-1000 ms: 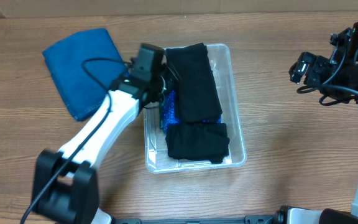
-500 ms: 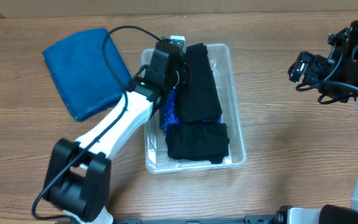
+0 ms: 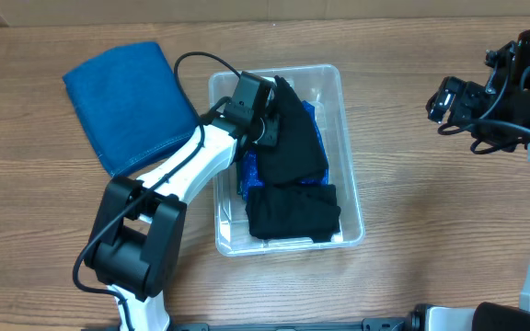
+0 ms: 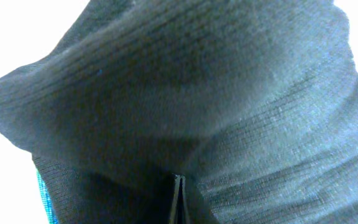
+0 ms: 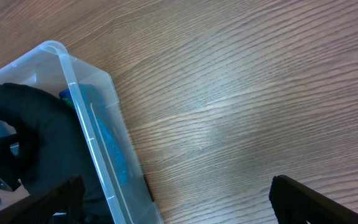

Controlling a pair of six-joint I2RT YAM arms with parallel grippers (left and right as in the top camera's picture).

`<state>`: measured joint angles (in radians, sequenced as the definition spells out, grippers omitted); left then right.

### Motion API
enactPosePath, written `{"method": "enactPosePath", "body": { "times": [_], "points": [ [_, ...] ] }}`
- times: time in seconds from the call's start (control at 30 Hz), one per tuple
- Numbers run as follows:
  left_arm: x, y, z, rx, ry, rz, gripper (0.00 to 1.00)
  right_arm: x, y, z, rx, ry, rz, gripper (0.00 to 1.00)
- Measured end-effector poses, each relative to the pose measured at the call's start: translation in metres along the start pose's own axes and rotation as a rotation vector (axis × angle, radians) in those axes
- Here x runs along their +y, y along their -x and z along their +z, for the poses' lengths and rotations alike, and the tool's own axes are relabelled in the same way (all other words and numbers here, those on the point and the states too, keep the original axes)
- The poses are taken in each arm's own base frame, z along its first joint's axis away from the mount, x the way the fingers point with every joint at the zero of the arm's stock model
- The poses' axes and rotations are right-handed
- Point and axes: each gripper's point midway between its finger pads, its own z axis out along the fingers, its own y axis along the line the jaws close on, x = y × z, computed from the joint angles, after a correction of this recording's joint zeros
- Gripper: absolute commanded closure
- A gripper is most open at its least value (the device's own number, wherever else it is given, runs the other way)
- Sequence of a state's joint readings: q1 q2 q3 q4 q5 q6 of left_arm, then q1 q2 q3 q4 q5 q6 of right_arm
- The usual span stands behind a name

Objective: Pack container
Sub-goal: 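Lay the black cloth on top of the sequined cloth in the bin, then grasp the folded teal towel with the left gripper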

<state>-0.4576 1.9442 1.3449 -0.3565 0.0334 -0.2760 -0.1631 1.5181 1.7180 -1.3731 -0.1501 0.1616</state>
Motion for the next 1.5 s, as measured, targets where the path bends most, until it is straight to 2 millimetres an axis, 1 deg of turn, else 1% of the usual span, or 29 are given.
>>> {"method": "enactPosePath", "body": {
  "times": [0.03,0.1,0.17,0.2,0.27,0.4,0.43,0.57,0.63,0.67,0.7,0.77,0.83,0.93,0.97,1.0,1.03,1.07,1.13,1.17,1.2,1.27,1.3,1.33,1.37,1.4,1.43,1.47,1.5],
  "points": [
    [-0.002,0.006,-0.006,-0.012,-0.004,0.005,0.87,0.000,0.000,0.000,0.000,0.000,-0.001,0.00],
    [-0.009,0.030,-0.028,-0.081,-0.018,0.018,0.86,0.000,0.000,0.000,0.000,0.000,-0.001,0.00],
    [-0.020,0.073,-0.066,-0.219,-0.039,0.031,0.86,0.000,0.000,0.000,-0.001,0.000,-0.001,0.00],
    [-0.023,0.083,-0.075,-0.253,-0.046,0.032,0.86,0.000,0.000,0.000,-0.001,0.000,-0.001,0.00],
    [-0.024,0.089,-0.082,-0.276,-0.049,0.040,0.86,0.000,0.000,0.000,-0.001,0.000,-0.001,0.00],
    [-0.023,0.085,-0.066,-0.256,-0.043,0.050,0.88,0.000,0.000,0.000,-0.002,0.000,-0.001,0.00],
    [-0.023,0.085,-0.060,-0.257,-0.043,0.050,0.91,0.000,0.000,0.000,-0.001,0.000,-0.001,0.00],
    [-0.022,0.078,-0.030,-0.232,-0.053,0.052,0.90,0.000,0.001,0.000,-0.004,0.001,-0.002,0.00],
    [-0.021,0.063,-0.004,-0.182,-0.062,0.052,0.90,0.000,0.001,0.000,-0.003,0.001,-0.001,0.00],
    [-0.022,0.059,0.001,-0.166,-0.073,0.052,0.89,0.000,0.001,0.000,-0.003,0.001,-0.002,0.00],
    [-0.022,0.044,0.021,-0.117,-0.079,0.053,0.90,0.000,0.001,0.000,-0.004,0.001,-0.002,0.00],
    [-0.026,0.034,0.037,-0.082,-0.101,0.052,0.91,0.000,0.001,0.000,-0.003,0.001,-0.001,0.00],
    [-0.026,0.030,0.039,-0.050,-0.107,0.044,0.96,0.000,0.001,0.000,-0.002,0.001,-0.002,0.00],
    [-0.025,0.024,0.037,-0.008,-0.096,0.040,0.95,0.000,0.001,0.000,-0.002,0.001,-0.001,0.00],
    [-0.024,0.022,0.035,0.011,-0.091,0.039,0.92,0.000,0.000,0.000,-0.002,0.001,-0.001,0.00],
    [-0.024,0.020,0.032,0.022,-0.087,0.040,0.84,0.000,0.000,0.000,-0.002,0.000,-0.001,0.00],
    [-0.023,0.019,0.026,0.036,-0.079,0.045,0.72,0.000,0.000,0.000,-0.001,0.000,-0.001,0.00],
    [-0.019,0.015,0.016,0.062,-0.053,0.054,0.52,0.000,0.001,0.000,-0.002,0.000,-0.001,0.00],
    [-0.009,0.015,-0.017,0.083,0.012,0.068,0.00,0.000,0.001,0.000,-0.002,0.001,-0.002,0.00],
    [-0.004,0.032,-0.063,0.022,0.066,0.079,0.00,0.000,0.001,0.000,-0.003,0.001,-0.001,0.00],
    [-0.003,0.048,-0.090,-0.040,0.076,0.080,0.00,0.000,0.001,0.000,-0.003,0.001,-0.001,0.00],
    [0.018,0.074,-0.174,-0.170,0.113,0.031,0.00,0.000,0.001,0.000,-0.003,0.001,-0.002,0.00],
    [0.039,0.083,-0.210,-0.231,0.143,-0.022,0.00,0.000,0.001,0.000,-0.004,0.001,-0.002,0.00],
    [0.079,0.082,-0.246,-0.268,0.207,-0.126,0.00,0.000,0.001,0.000,-0.004,0.000,-0.002,0.00],
    [0.126,0.078,-0.270,-0.293,0.288,-0.245,0.00,0.000,0.001,0.000,-0.003,0.001,-0.002,0.00],
    [0.162,0.070,-0.281,-0.292,0.343,-0.349,0.00,0.000,0.001,0.000,-0.004,0.001,-0.002,0.00],
    [0.202,0.055,-0.284,-0.266,0.386,-0.468,0.00,0.000,0.001,0.000,-0.003,0.001,-0.002,0.00],
    [0.236,0.040,-0.281,-0.242,0.405,-0.569,0.00,0.000,0.001,0.000,-0.003,0.001,-0.002,0.00],
    [0.275,0.018,-0.275,-0.204,0.420,-0.686,0.00,0.000,0.001,0.000,-0.003,0.001,-0.002,0.00]
  ]
}}
